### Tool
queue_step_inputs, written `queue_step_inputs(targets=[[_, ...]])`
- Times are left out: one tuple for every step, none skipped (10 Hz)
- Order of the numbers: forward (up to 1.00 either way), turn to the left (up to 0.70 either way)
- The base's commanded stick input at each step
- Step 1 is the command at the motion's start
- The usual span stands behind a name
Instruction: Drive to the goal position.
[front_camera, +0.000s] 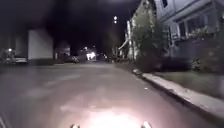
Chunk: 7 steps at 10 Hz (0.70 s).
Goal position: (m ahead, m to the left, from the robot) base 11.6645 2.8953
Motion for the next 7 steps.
queue_step_inputs(targets=[[0.70,0.00],[0.70,0.00],[0.70,0.00],[0.70,0.00],[0.70,0.00],[0.70,0.00],[0.70,0.00]])
